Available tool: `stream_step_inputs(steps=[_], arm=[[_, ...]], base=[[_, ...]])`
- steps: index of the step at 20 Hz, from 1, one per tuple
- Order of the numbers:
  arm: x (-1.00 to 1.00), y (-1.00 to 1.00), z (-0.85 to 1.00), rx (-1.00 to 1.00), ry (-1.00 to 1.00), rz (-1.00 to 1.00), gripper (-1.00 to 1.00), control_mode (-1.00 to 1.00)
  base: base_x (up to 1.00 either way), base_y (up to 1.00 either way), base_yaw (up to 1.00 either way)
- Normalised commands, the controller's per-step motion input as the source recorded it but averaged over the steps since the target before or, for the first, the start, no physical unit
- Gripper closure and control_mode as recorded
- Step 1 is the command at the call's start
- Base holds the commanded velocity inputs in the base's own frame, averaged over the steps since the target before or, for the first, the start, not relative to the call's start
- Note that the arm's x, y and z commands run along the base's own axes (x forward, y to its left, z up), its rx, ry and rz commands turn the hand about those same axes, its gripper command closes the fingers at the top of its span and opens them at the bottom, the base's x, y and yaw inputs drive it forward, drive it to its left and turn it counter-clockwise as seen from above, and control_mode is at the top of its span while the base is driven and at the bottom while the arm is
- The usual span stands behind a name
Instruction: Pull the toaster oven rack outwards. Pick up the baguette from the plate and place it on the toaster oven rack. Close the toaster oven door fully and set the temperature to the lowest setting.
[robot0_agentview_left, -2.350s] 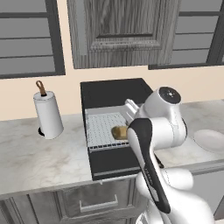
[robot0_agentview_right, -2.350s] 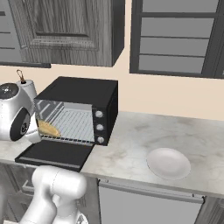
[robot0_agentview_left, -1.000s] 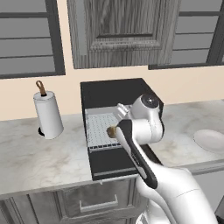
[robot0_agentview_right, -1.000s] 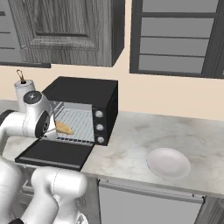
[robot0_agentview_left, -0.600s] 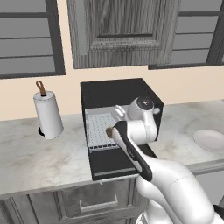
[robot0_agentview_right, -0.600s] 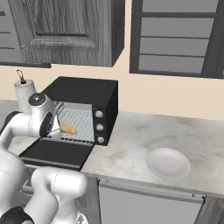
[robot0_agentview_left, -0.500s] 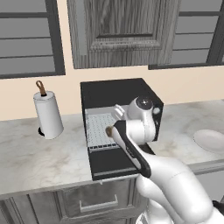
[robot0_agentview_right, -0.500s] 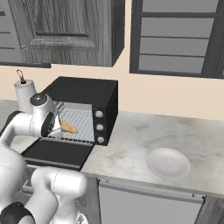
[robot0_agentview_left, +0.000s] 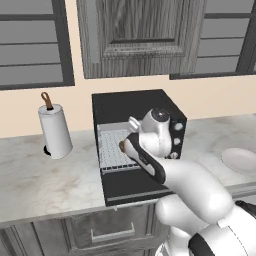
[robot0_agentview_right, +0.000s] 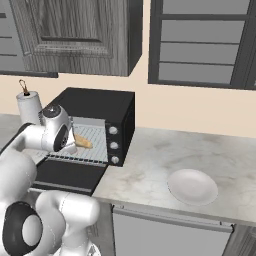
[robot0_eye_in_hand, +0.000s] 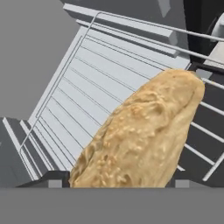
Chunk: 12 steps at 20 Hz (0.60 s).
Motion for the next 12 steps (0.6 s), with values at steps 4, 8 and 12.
stream_step_inputs(steps=[4, 8, 12], arm=[[0.19, 0.0, -0.2, 0.0, 0.0, 0.0, 1.0, -1.0], [0.1, 0.0, -0.34, -0.01, 0.0, 0.0, 1.0, -1.0], [0.06, 0.0, -0.35, -0.03, 0.0, 0.0, 1.0, -1.0]], base=[[0.0, 0.0, 0.0], [0.0, 0.0, 0.0], [0.0, 0.0, 0.0]])
